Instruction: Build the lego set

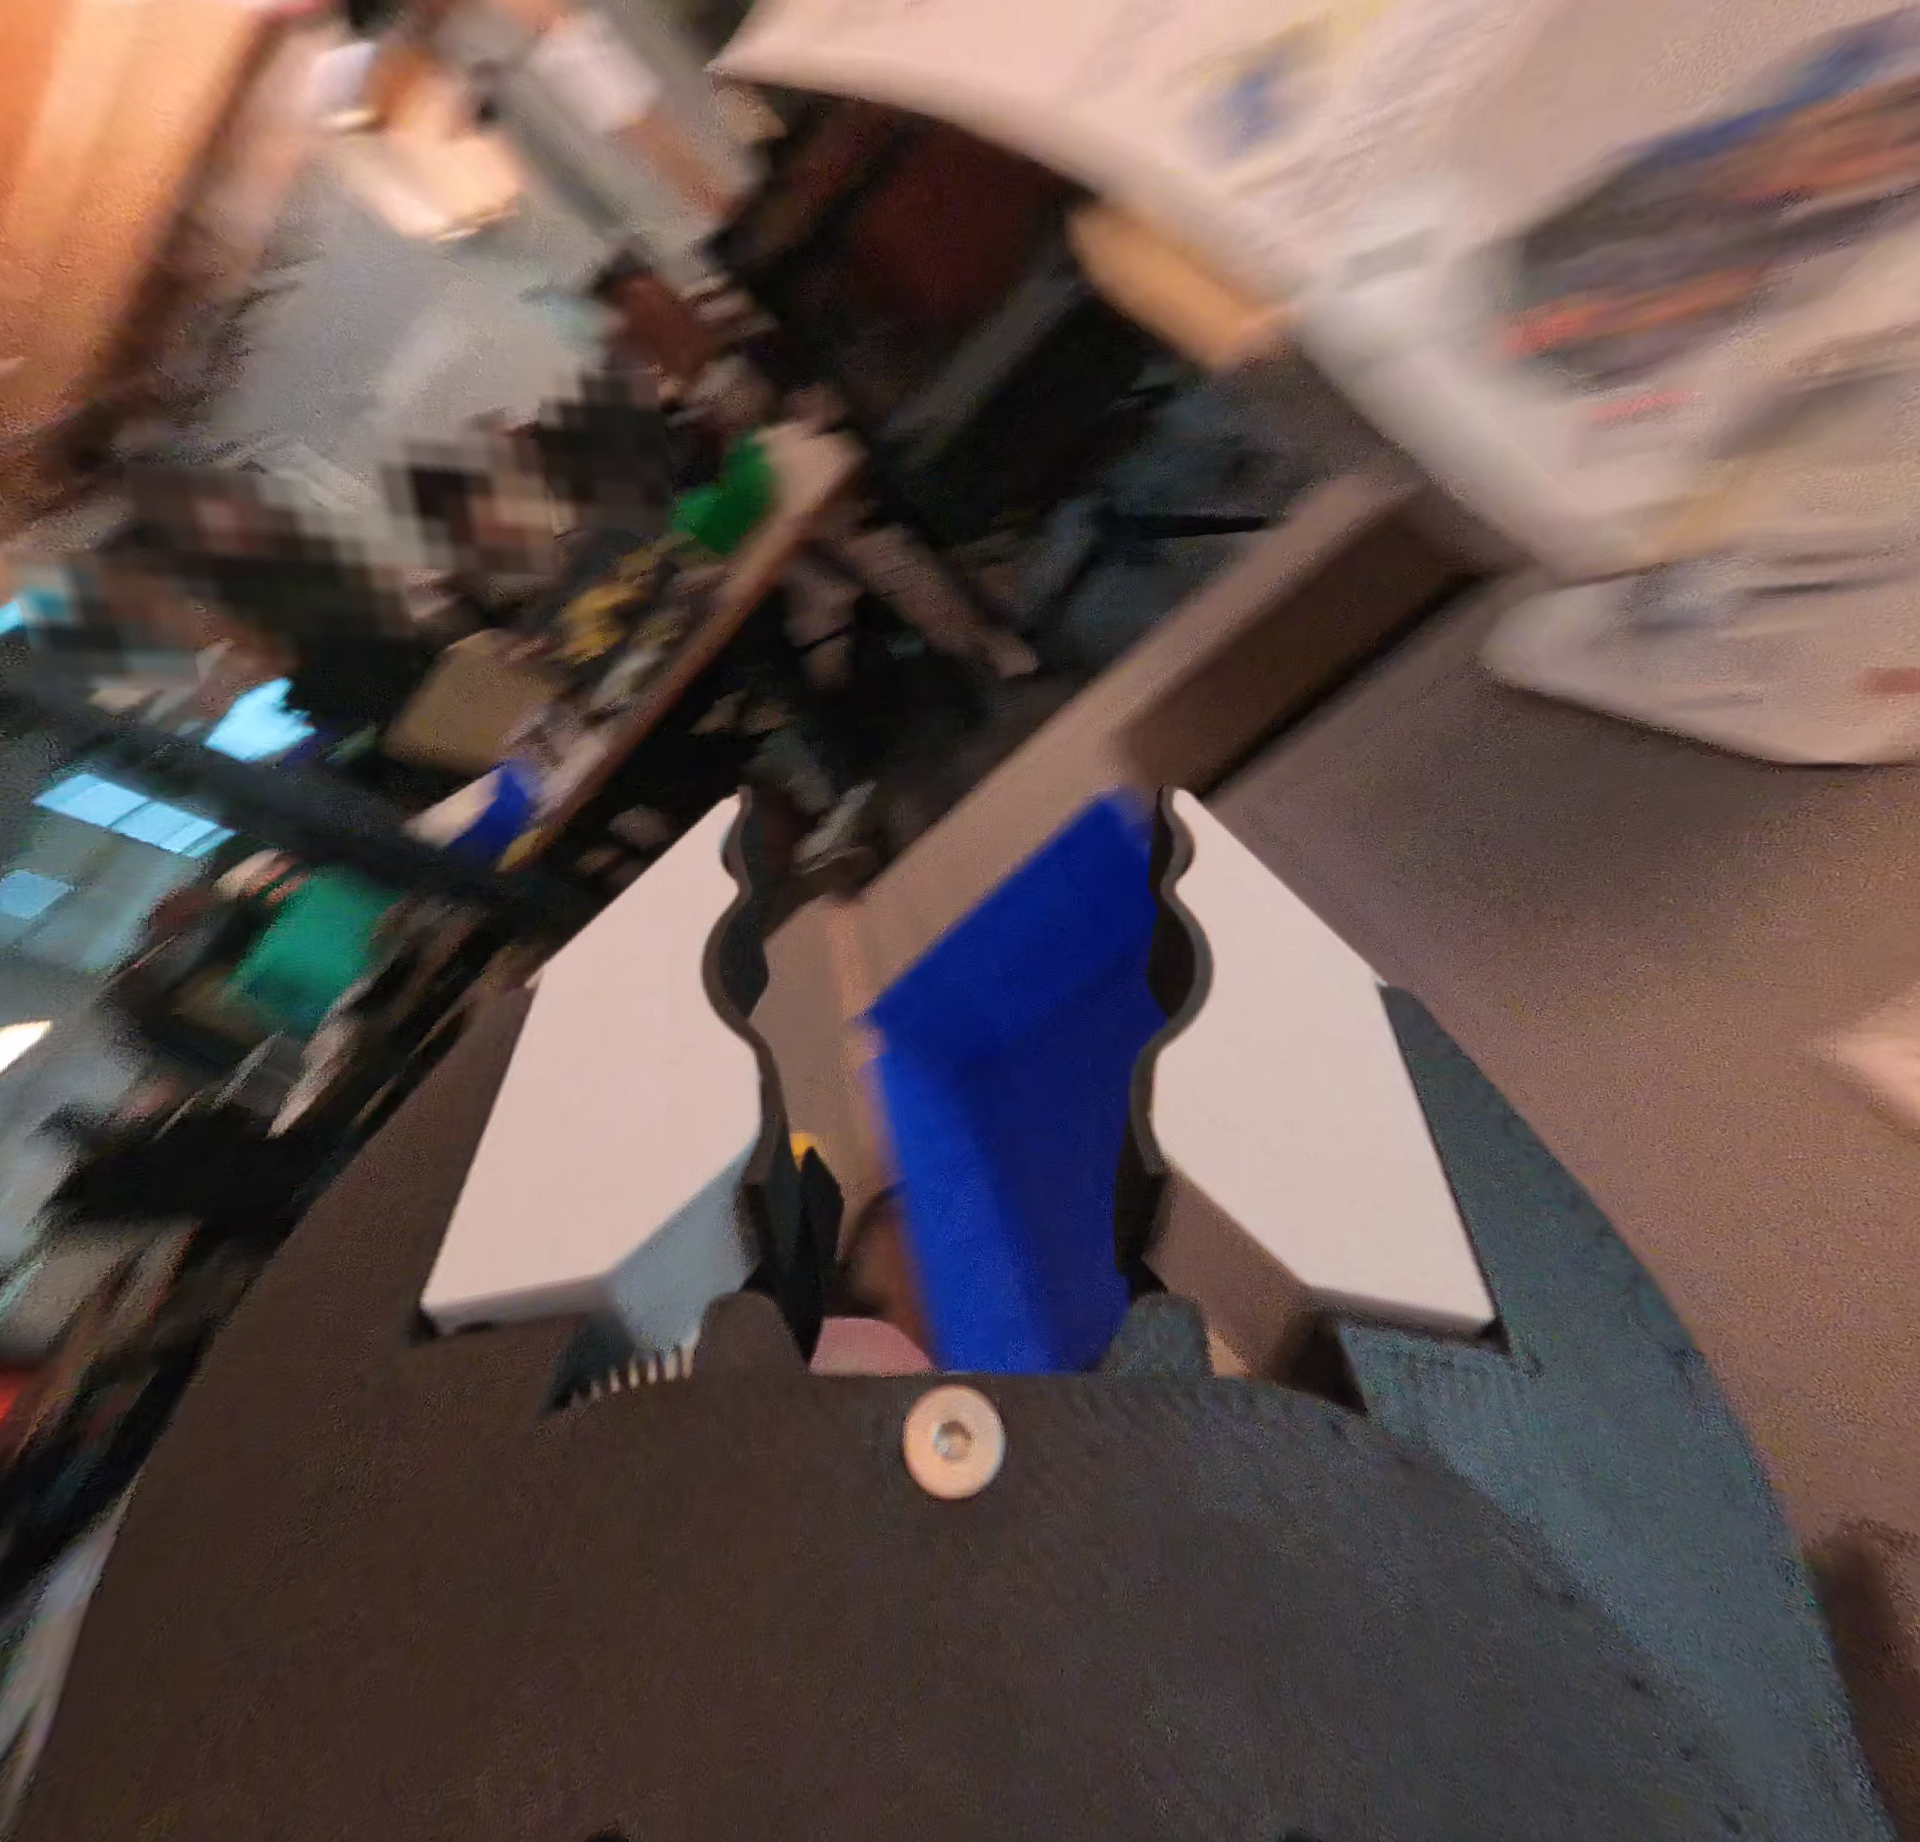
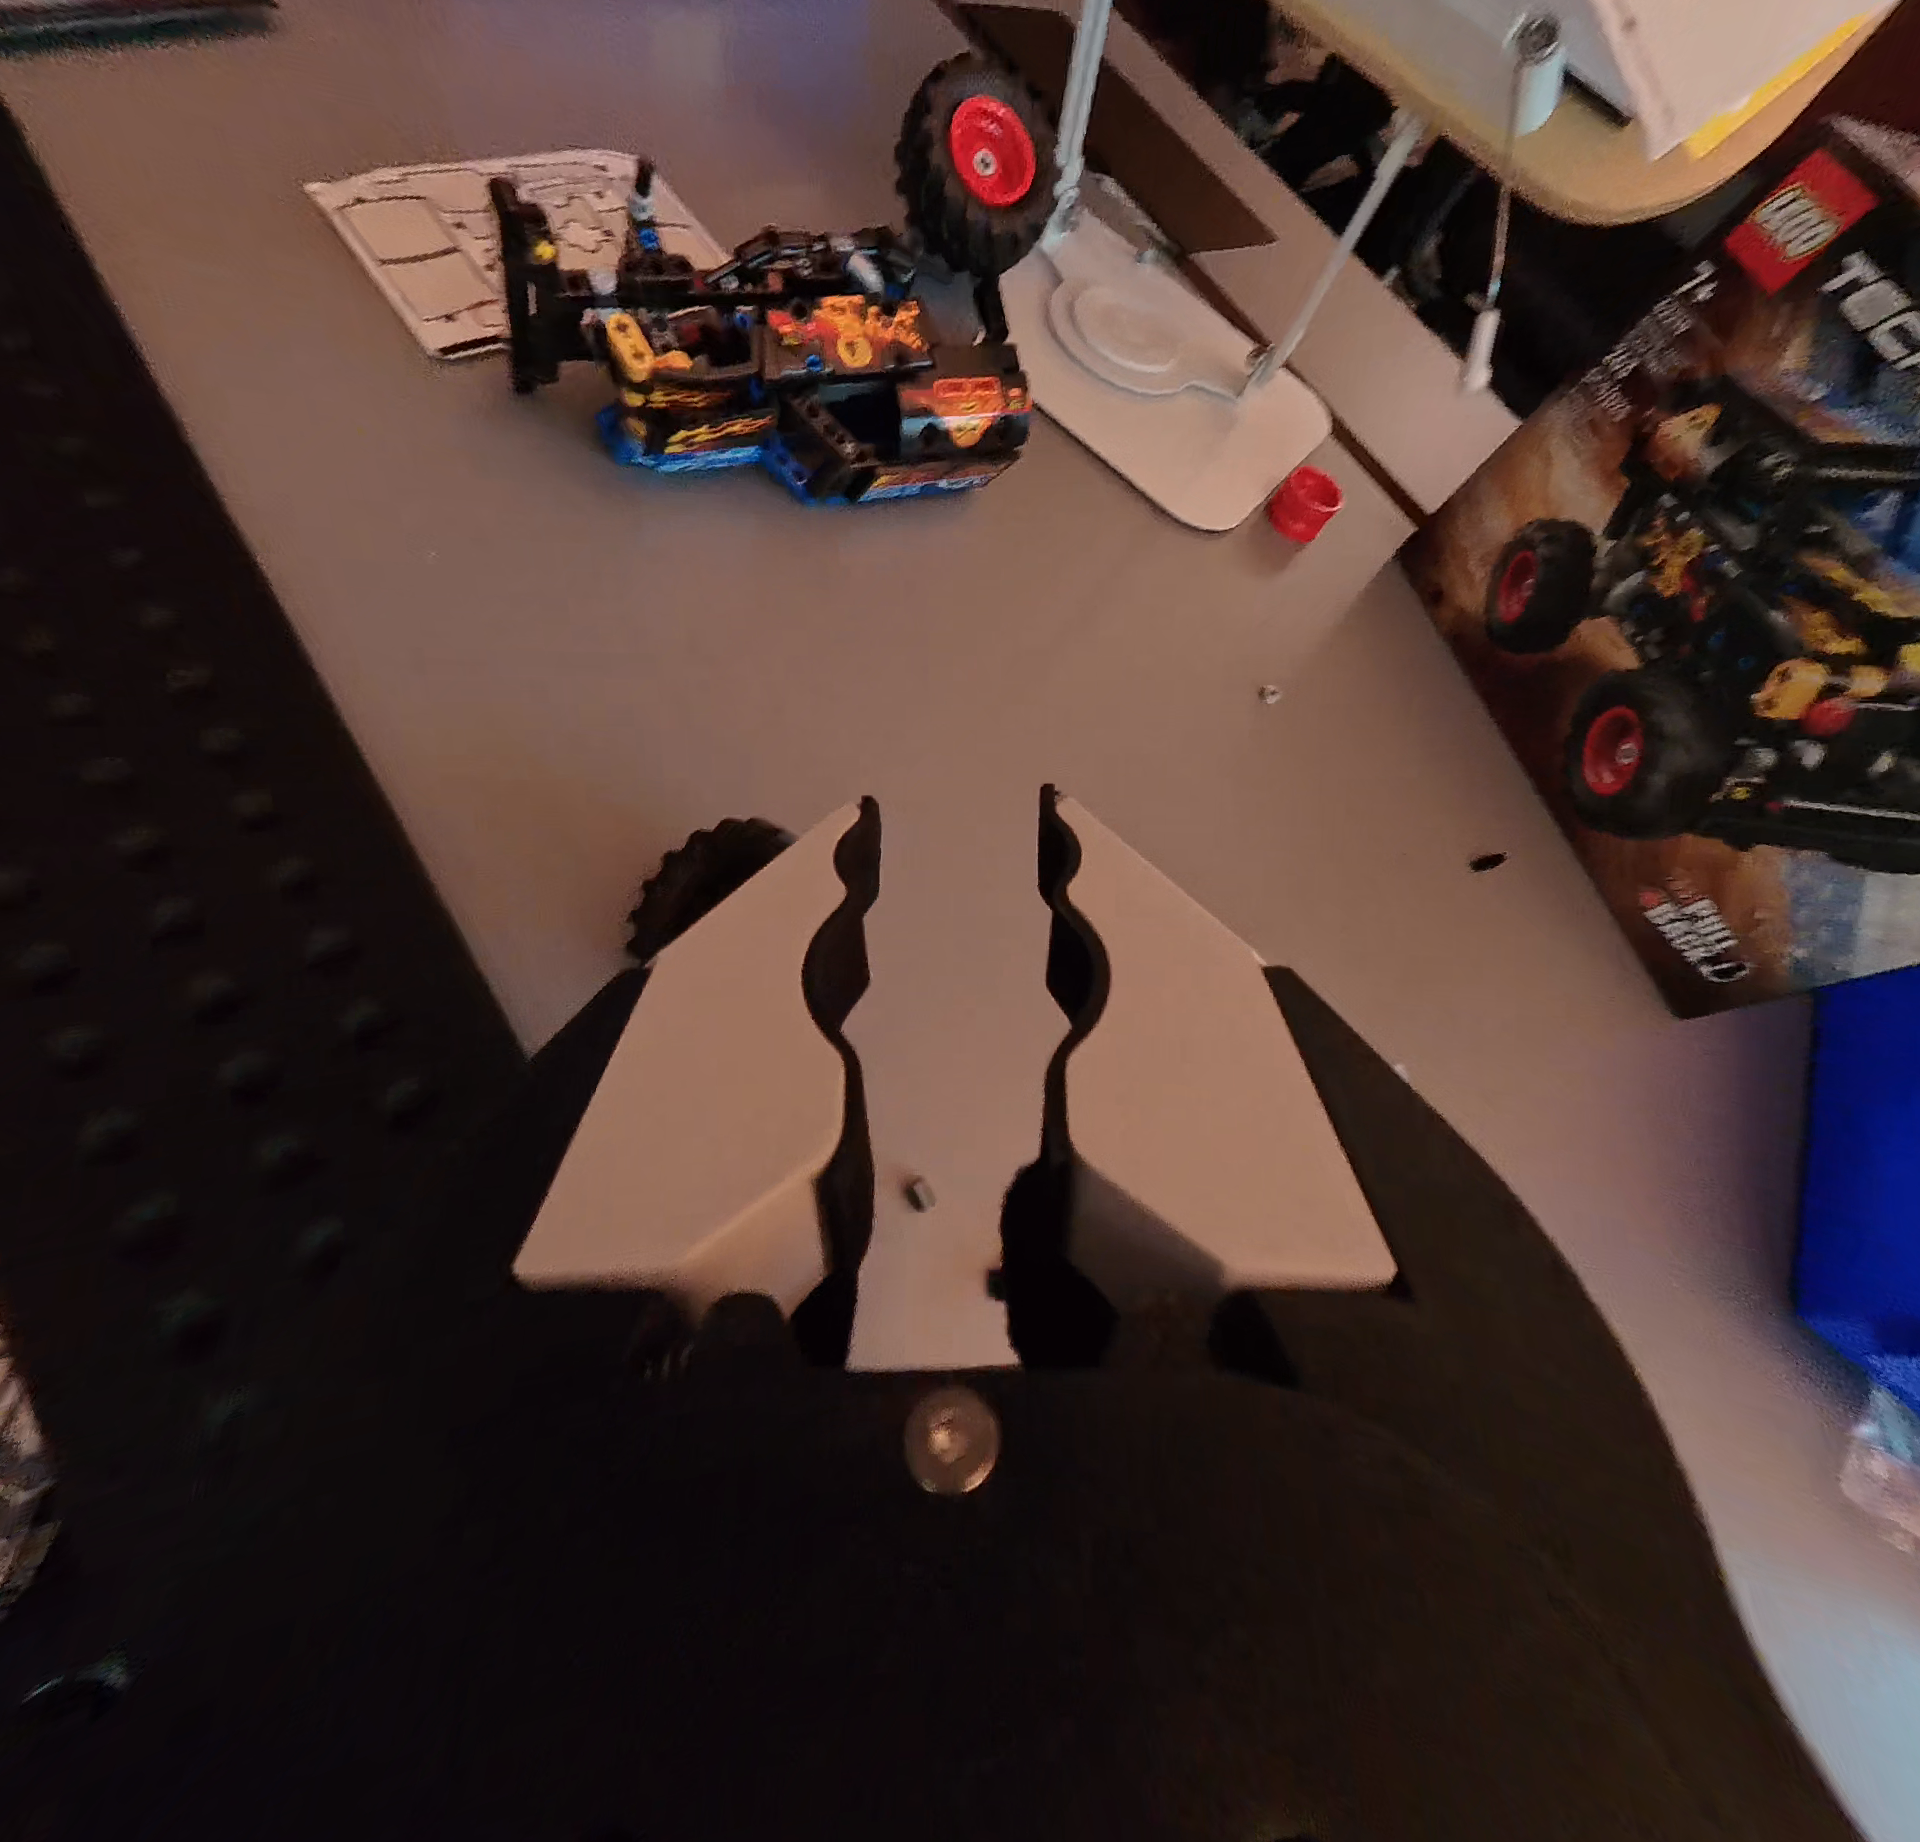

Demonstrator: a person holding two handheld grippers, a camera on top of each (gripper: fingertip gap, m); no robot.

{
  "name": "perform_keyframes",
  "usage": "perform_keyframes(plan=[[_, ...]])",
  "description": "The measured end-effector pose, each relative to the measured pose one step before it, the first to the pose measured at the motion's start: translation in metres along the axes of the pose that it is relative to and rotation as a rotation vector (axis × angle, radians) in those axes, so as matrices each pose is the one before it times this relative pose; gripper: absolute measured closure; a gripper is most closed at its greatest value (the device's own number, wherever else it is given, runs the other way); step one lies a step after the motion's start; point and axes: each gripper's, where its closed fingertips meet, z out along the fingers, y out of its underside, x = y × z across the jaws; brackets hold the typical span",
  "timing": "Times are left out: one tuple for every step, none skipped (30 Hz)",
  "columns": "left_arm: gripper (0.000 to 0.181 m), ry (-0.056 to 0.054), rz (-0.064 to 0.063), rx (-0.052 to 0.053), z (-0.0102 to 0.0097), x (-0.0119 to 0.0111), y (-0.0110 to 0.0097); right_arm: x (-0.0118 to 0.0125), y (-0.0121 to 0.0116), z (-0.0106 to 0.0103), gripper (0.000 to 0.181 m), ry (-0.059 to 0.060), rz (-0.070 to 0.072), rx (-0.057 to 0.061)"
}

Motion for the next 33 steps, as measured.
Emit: perform_keyframes(plan=[[0.109,0.0981,0.0392,0.0387,-0.00028,0.05035,-0.02843,-0.00428,0.00298,-0.00065,0.152,-0.0354,0.0078,0.0009],[0.112,0.0972,0.0430,0.0571,0.00183,0.05053,-0.02961,-0.00730,0.00290,0.00078,0.152,-0.0501,0.0063,-0.0032],[0.113,0.1019,0.0491,0.0240,0.00610,0.05013,-0.02393,-0.00624,0.00447,0.00226,0.150,-0.0387,0.0037,-0.0203],[0.112,0.0737,0.0520,0.0177,0.00865,0.04357,-0.02225,-0.00440,0.00546,0.00281,0.149,-0.0220,-0.0035,-0.0304],[0.114,0.0867,0.0216,0.0354,0.00956,0.04345,-0.02395,-0.00565,0.00442,0.00308,0.149,-0.0255,-0.0053,-0.0231],[0.119,0.1299,-0.0067,0.0294,0.01253,0.04836,-0.02131,-0.00578,0.00237,0.00352,0.151,-0.0292,0.0049,-0.0101],[0.120,0.1235,-0.0085,0.0043,0.01803,0.04567,-0.01473,-0.00353,0.00262,0.00399,0.151,-0.0206,0.0195,-0.0111],[0.120,0.0842,-0.0006,-0.0072,0.02200,0.03691,-0.01048,-0.00117,0.00475,0.00455,0.150,-0.0147,0.0224,-0.0210],[0.120,0.0717,0.0148,-0.0157,0.02247,0.03231,-0.00682,0.00103,0.00573,0.00440,0.149,-0.0062,0.0173,-0.0228],[0.119,0.0571,0.0019,-0.0145,0.02226,0.02551,-0.00511,0.00326,0.00552,0.00412,0.149,0.0013,0.0214,-0.0181],[0.118,0.0359,-0.0291,-0.0030,0.02133,0.01699,-0.00492,0.00303,0.00505,0.00378,0.147,-0.0049,0.0247,-0.0121],[0.118,0.0337,-0.0329,-0.0064,0.01939,0.01224,-0.00208,0.00111,0.00318,0.00347,0.146,-0.0191,0.0222,0.0010],[0.119,0.0302,-0.0547,-0.0104,0.01815,0.00769,-0.00004,-0.00020,0.00197,0.00336,0.144,-0.0310,0.0264,0.0075],[0.119,0.0456,-0.0753,-0.0022,0.01631,0.00910,-0.00017,-0.00015,0.00219,0.00342,0.141,-0.0354,0.0306,0.0003],[0.119,0.0449,-0.0465,-0.0142,0.01423,0.00951,0.00307,0.00125,0.00268,0.00311,0.135,-0.0282,0.0286,-0.0095],[0.116,-0.0064,-0.0226,-0.0246,0.01267,0.00075,0.00578,0.00093,0.00294,0.00260,0.134,-0.0283,0.0220,-0.0160],[0.114,-0.0214,-0.0252,0.0018,0.01041,-0.00301,0.00290,-0.00078,0.00344,0.00231,0.136,-0.0333,0.0125,-0.0217],[0.116,0.0163,-0.0286,0.0130,0.00805,0.00133,0.00207,-0.00025,0.00335,0.00214,0.143,-0.0238,0.0070,-0.0229],[0.119,0.0283,-0.0384,0.0032,0.00610,0.00204,0.00339,0.00122,0.00308,0.00137,0.147,-0.0090,0.0049,-0.0209],[0.121,0.0304,-0.0408,0.0102,0.00414,0.00221,0.00108,-0.00021,0.00155,0.00089,0.157,-0.0150,0.0049,-0.0105],[0.118,0.0195,-0.0165,0.0205,0.00201,0.00170,-0.00125,0.00026,-0.00101,0.00034,0.159,-0.0129,0.0081,0.0058],[0.120,-0.0031,0.0103,0.0095,0.00034,-0.00116,-0.00021,0.00241,-0.00096,0.00032,0.160,-0.0019,0.0098,0.0056],[0.122,0.0009,0.0098,0.0017,-0.00043,-0.00121,0.00029,0.00215,0.00007,0.00026,0.160,-0.0021,0.0056,0.0000],[0.121,0.0187,-0.0056,0.0130,-0.00101,0.00018,-0.00157,0.00030,0.00011,0.00034,0.160,-0.0089,-0.0003,-0.0021],[0.119,0.0343,-0.0265,0.0248,-0.00097,0.00145,-0.00316,0.00017,-0.00034,0.00006,0.160,-0.0034,-0.0041,-0.0026],[0.118,0.0318,-0.0394,0.0139,-0.00006,0.00043,-0.00148,0.00115,-0.00140,0.00004,0.159,0.0057,-0.0032,0.0012],[0.119,0.0203,-0.0241,0.0166,0.00001,-0.00077,-0.00170,0.00019,-0.00141,0.00023,0.156,0.0015,-0.0003,-0.0007],[0.120,0.0162,-0.0109,0.0116,0.00035,-0.00042,-0.00101,-0.00028,-0.00111,0.00025,0.152,0.0009,-0.0019,-0.0055],[0.122,0.0137,-0.0064,0.0088,0.00037,0.00023,-0.00047,0.00005,-0.00186,-0.00006,0.151,0.0049,-0.0036,-0.0012],[0.121,0.0025,-0.0043,0.0053,0.00065,-0.00075,0.00019,0.00000,-0.00142,-0.00006,0.151,0.0042,-0.0047,-0.0007],[0.120,0.0038,-0.0026,0.0092,0.00044,0.00015,-0.00047,-0.00006,-0.00016,0.00039,0.150,0.0010,-0.0055,-0.0062],[0.119,0.0076,-0.0048,0.0117,0.00006,0.00106,-0.00110,0.00024,0.00003,0.00012,0.151,0.0007,-0.0047,-0.0043],[0.119,-0.0005,0.0047,0.0064,-0.00033,0.00005,-0.00060,0.00073,-0.00045,-0.00048,0.154,0.0013,-0.0025,0.0016]])
